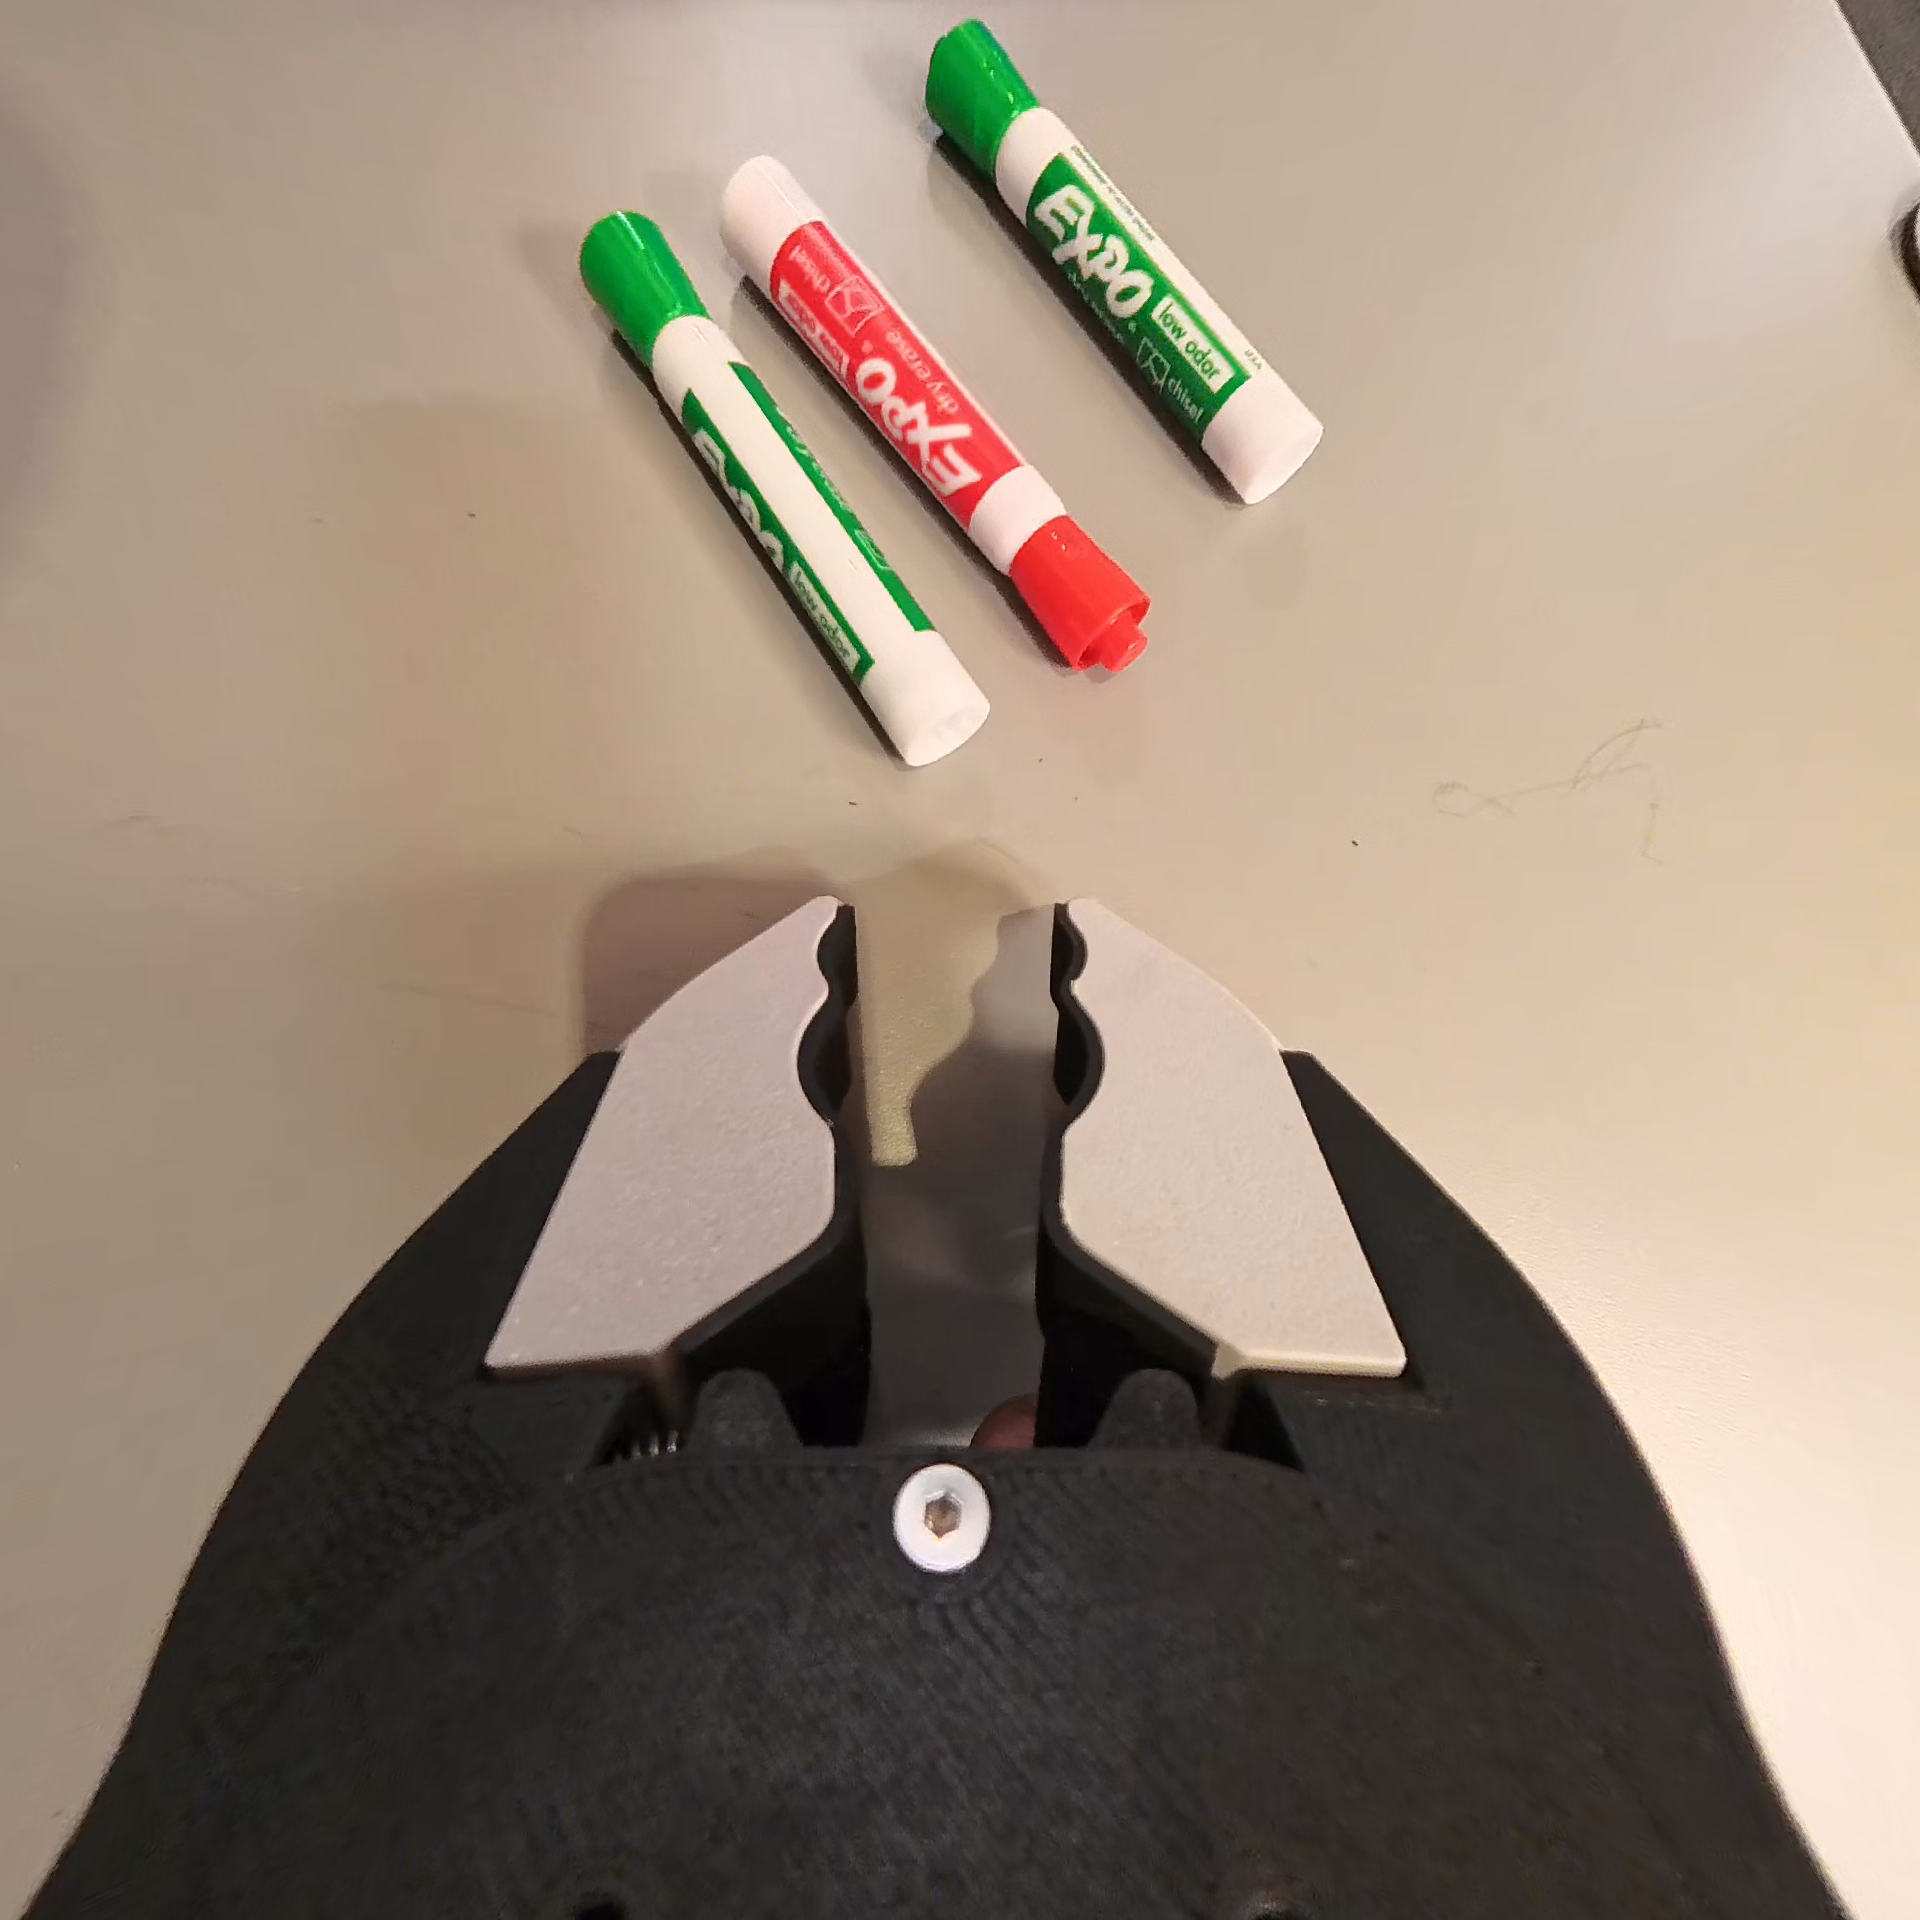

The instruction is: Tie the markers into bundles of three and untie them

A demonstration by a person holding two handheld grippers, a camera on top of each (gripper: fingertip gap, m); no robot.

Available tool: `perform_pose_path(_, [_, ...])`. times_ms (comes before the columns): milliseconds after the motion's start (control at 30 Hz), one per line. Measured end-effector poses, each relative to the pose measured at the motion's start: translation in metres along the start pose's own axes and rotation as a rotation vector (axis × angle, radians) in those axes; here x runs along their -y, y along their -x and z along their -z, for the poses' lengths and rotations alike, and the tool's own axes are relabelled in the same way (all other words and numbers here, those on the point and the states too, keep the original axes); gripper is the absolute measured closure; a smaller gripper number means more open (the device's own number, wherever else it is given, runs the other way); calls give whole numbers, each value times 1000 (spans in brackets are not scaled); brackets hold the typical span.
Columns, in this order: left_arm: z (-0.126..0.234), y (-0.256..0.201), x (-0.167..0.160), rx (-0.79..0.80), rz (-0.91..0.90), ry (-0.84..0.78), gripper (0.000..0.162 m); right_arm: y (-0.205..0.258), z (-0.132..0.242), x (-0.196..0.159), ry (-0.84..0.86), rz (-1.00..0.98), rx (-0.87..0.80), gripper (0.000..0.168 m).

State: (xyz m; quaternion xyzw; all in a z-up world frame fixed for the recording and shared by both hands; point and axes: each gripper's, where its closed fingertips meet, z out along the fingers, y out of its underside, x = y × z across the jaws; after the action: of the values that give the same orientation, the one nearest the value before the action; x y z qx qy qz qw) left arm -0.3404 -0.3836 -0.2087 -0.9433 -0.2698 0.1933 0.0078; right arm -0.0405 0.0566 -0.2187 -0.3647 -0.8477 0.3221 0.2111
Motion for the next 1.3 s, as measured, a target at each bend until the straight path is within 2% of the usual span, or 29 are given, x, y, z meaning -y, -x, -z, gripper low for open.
perform_pose_path(233, [9,-4,6,13,-21,-33,133,0,0,0,0,-1,0,133])
perform_pose_path(433, [-7,-5,1,-5,-18,11,136,-1,0,0,-1,2,-3,133])
perform_pose_path(533, [-9,-6,3,-25,1,-8,158,-1,0,0,-1,2,-2,133])
perform_pose_path(567, [-8,-8,4,-38,1,-17,159,-1,0,0,0,1,-1,133])
perform_pose_path(967, [42,-4,30,-237,147,-238,159,0,0,0,-2,7,1,133])
perform_pose_path(1067, [50,10,27,-188,155,-234,159,0,0,0,-4,12,-3,133])
perform_pose_path(1133, [71,24,39,-157,203,-344,160,0,1,-1,-5,12,-4,133])
perform_pose_path(1167, [76,19,43,-200,216,-371,160,0,0,-1,-5,12,-4,133])
perform_pose_path(1233, [57,0,27,-246,150,-205,160,0,0,-1,-4,11,-2,133])
perform_pose_path(1267, [55,-5,24,-249,100,-179,159,0,0,-1,-4,11,-2,133])
perform_pose_path(1300, [69,-5,33,-266,115,-242,159,0,0,-1,-4,10,-1,133])
